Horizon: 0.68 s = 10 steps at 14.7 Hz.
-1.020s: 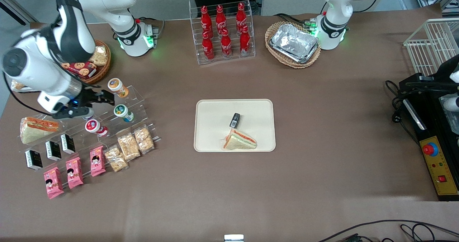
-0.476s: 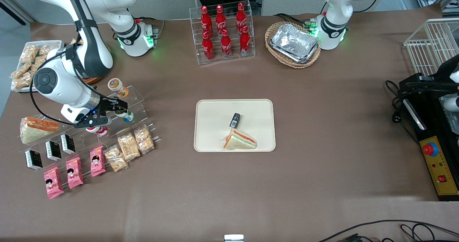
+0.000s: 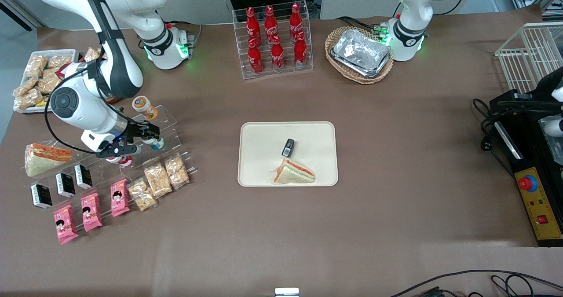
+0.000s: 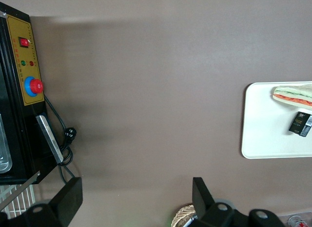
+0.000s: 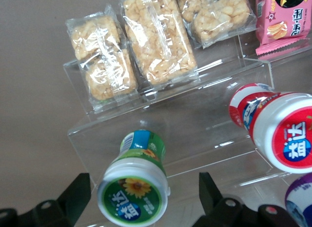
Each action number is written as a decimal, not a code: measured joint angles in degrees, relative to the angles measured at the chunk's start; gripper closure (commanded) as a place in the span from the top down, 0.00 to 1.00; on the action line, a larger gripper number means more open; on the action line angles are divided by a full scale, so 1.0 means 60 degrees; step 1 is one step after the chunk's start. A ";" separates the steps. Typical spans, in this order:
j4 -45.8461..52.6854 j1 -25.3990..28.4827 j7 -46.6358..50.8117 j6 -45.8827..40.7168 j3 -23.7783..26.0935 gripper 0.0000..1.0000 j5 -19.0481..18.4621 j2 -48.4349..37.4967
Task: Place green gum on tray
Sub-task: 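Close the right gripper around the green gum bottle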
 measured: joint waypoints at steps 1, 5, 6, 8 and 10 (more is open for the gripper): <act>-0.0013 0.0000 0.0000 0.0003 0.0000 0.83 0.0000 -0.0001; -0.0040 0.0070 0.0000 0.0007 0.0001 0.50 0.0000 -0.0005; -0.0044 0.0106 0.0002 0.0007 0.0001 0.44 0.0000 -0.0005; -0.0045 0.0134 0.0010 0.0007 0.0000 0.36 0.0000 -0.0016; -0.0045 0.0135 0.0008 0.0007 0.0000 0.32 0.0000 -0.0021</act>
